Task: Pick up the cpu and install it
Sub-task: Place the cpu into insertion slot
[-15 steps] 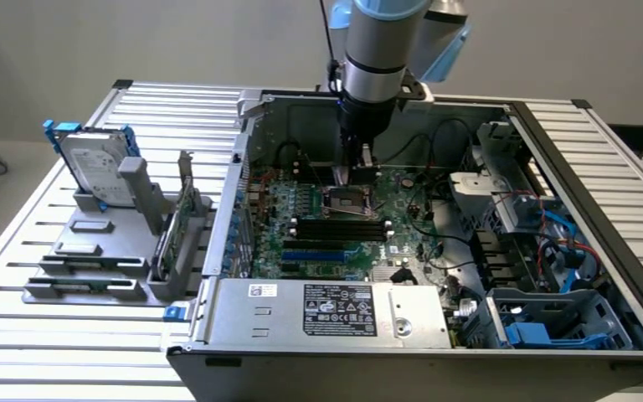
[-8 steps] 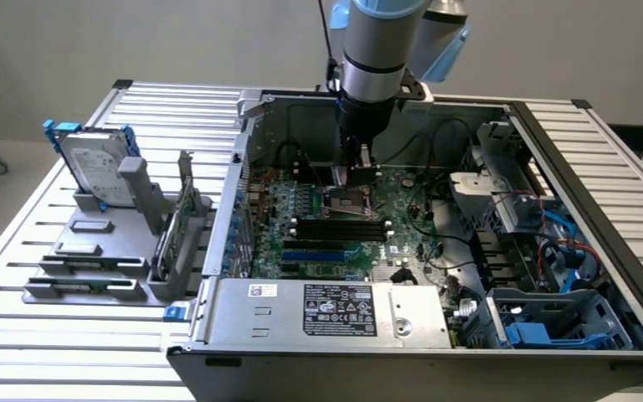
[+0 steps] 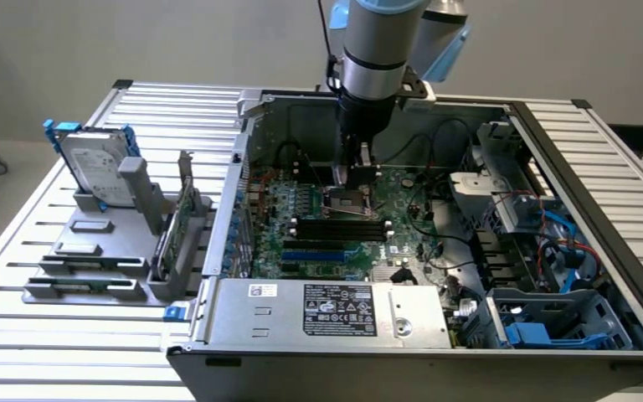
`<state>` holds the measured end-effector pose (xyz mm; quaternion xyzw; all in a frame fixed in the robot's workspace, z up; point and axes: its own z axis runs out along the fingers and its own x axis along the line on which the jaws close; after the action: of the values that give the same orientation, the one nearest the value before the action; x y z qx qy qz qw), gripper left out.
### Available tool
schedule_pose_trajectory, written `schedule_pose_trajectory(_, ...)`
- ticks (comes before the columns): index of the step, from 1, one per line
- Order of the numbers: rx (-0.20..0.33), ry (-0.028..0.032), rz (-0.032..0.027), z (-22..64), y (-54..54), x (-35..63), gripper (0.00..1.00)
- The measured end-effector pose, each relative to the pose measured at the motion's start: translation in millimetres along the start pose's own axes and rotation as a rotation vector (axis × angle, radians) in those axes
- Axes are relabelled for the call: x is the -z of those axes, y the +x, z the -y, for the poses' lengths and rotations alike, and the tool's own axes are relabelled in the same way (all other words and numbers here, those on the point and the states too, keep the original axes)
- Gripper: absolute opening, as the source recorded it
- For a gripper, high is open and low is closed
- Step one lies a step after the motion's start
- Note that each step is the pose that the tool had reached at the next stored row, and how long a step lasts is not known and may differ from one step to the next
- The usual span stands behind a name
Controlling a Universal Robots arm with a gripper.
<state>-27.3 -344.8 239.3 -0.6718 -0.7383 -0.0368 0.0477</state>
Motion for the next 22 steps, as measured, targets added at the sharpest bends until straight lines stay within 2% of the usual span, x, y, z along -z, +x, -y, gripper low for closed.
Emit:
schedule_pose_trajectory(3, -0.004, -0.0012, 0.0026, 0.7, -2.7, 0.3, 0.55)
schedule_pose_trajectory(7, -0.006, -0.0016, 0.0024, 1.9, -8.1, 0.9, 0.55)
schedule_pose_trajectory(13, -0.008, -0.0018, 0.0023, 2.1, -9.7, 1.1, 0.55)
schedule_pose_trajectory(22, -0.069, -0.009, 0.0015, 3.3, -11.3, 0.8, 0.55)
